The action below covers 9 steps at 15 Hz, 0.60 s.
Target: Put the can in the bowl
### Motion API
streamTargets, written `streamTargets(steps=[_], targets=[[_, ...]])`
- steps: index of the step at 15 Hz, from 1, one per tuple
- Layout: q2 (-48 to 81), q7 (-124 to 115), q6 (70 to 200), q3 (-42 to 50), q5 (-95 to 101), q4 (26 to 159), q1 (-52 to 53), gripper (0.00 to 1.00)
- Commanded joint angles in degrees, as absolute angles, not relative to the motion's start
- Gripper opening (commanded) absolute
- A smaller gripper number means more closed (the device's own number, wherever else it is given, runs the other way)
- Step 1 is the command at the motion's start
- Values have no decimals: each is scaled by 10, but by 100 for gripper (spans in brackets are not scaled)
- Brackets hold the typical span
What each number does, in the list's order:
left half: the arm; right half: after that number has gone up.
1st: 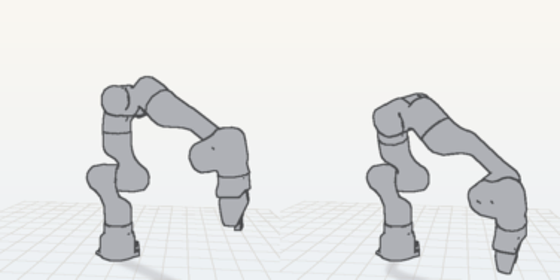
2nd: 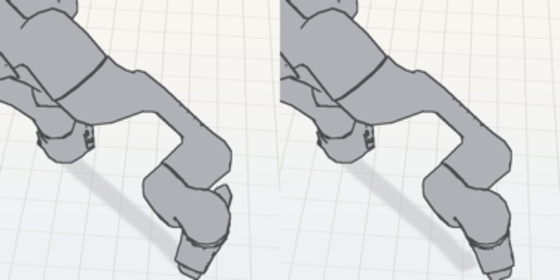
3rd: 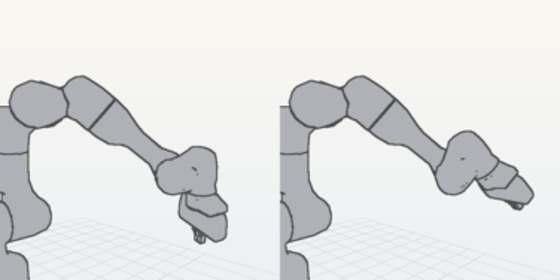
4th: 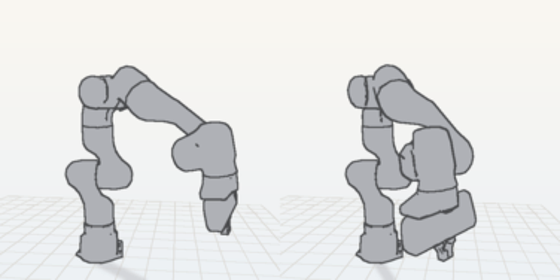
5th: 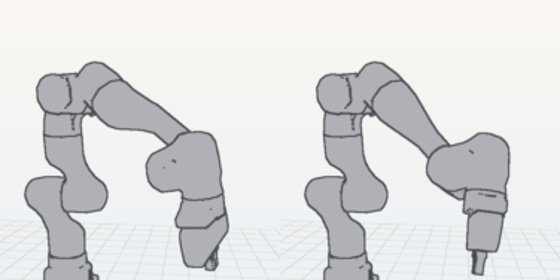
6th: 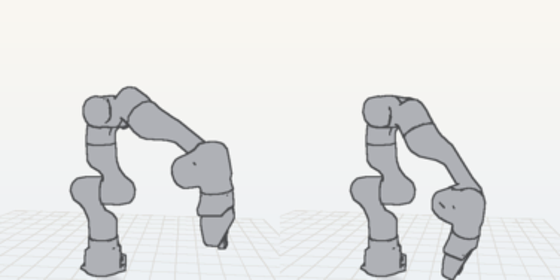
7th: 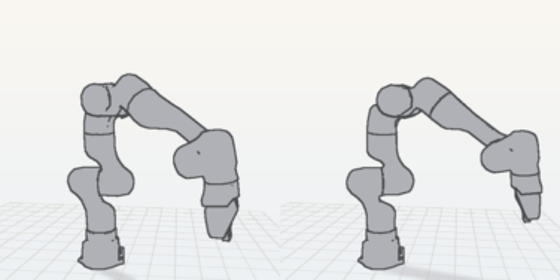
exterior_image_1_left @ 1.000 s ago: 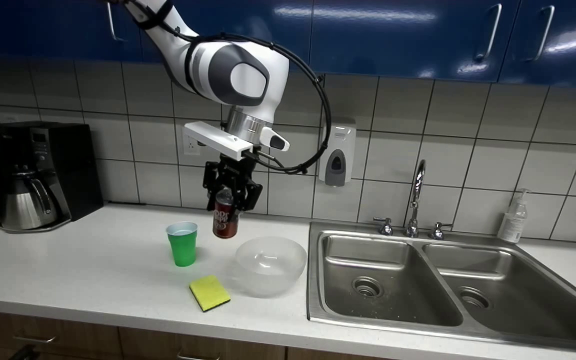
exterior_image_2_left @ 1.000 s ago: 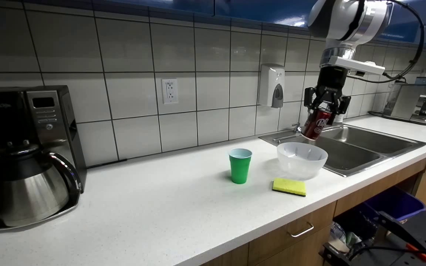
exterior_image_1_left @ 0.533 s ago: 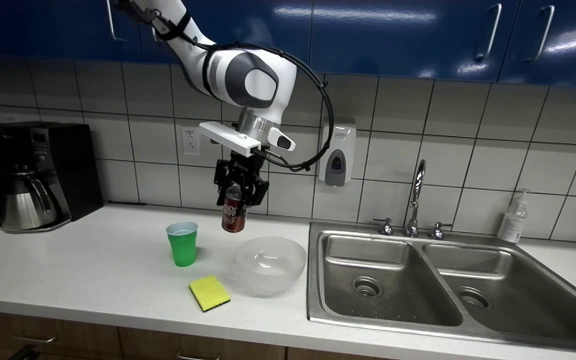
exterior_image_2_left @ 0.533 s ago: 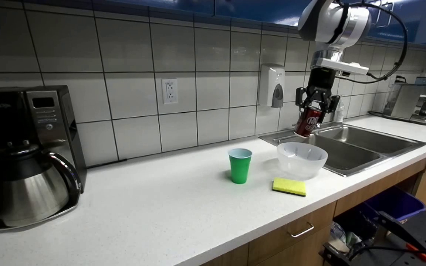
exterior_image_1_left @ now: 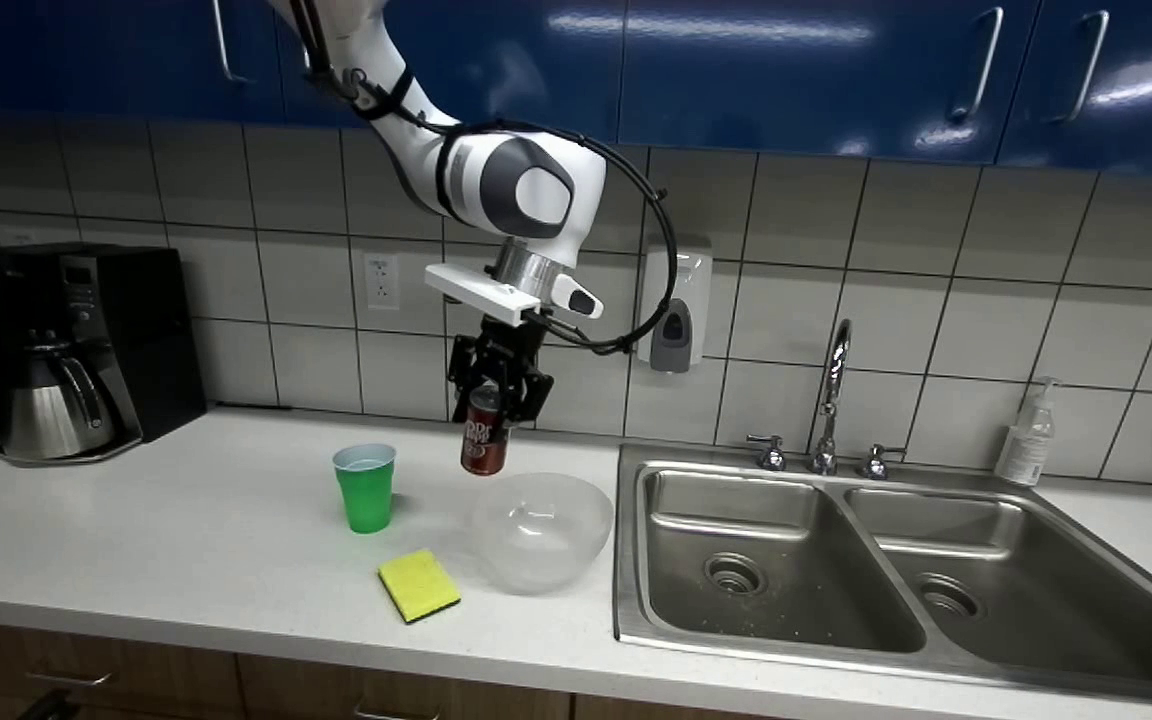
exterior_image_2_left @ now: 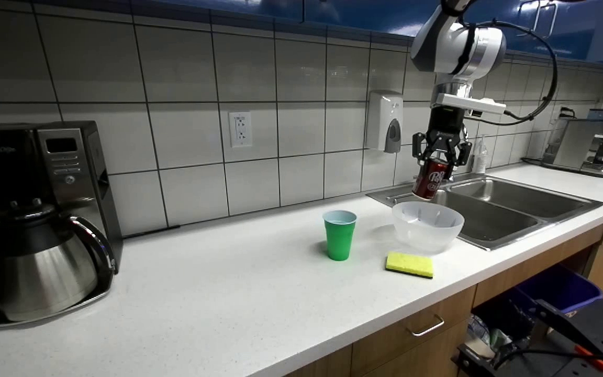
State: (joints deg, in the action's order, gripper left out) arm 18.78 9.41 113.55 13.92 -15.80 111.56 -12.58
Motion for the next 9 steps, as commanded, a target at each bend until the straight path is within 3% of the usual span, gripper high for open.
streamTargets(steps=[1, 9], targets=[[229, 77, 1095, 121, -164, 1054, -148, 37], [304, 74, 1063, 107, -162, 975, -168, 37]])
